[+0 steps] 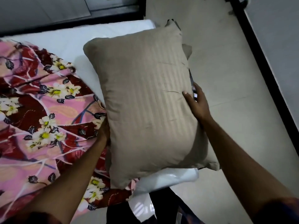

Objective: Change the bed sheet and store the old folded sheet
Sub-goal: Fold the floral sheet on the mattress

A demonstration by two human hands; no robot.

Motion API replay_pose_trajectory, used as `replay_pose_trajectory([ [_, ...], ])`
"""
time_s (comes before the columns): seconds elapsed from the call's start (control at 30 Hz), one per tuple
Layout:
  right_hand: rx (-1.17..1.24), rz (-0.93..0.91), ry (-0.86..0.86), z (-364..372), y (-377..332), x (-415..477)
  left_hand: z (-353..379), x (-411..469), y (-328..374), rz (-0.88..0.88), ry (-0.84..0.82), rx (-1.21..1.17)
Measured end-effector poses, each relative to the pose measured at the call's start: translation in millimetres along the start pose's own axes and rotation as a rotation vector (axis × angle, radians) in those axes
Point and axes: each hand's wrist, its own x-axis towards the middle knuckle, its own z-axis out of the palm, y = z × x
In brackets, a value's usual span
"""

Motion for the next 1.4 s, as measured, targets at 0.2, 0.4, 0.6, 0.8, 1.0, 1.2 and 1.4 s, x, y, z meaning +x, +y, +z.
replay_pose_trajectory([
  [0.2,-0.534,-0.494,0.300,45.9,-22.0,-38.7,-82.3,73.2,-115.4,0.353,-0.124,0.780],
  [0.4,-0.720,-0.561,0.141,88.7,-38.9,-73.8,-112.8,4.0,-78.4,0.434,-0.167,1.340],
  [0.6,-0.915,-0.539,-0.007,128.4,-47.8,-107.5,-191.5,-39.0,-115.3,0.518,-0.207,1.486],
  [0.8,-1.023,-0.528,-0.083,173.9,-56.3,-141.6,-310.1,-49.5,-147.3,0.193,-0.298,1.740],
  [1.0,-1.117,-0.569,-0.247,235.7,-70.2,-178.6,-412.7,-85.1,-109.7,0.096,-0.099,1.850],
  [1.2,-0.932,-0.552,-0.589,329.5,-69.8,-232.7,-417.4,-84.6,-91.7,0.330,0.296,1.513],
  [1.4,-0.662,-0.374,-0.938,418.6,-31.7,-282.7,-439.7,-65.3,-68.0,0.465,0.436,1.115],
])
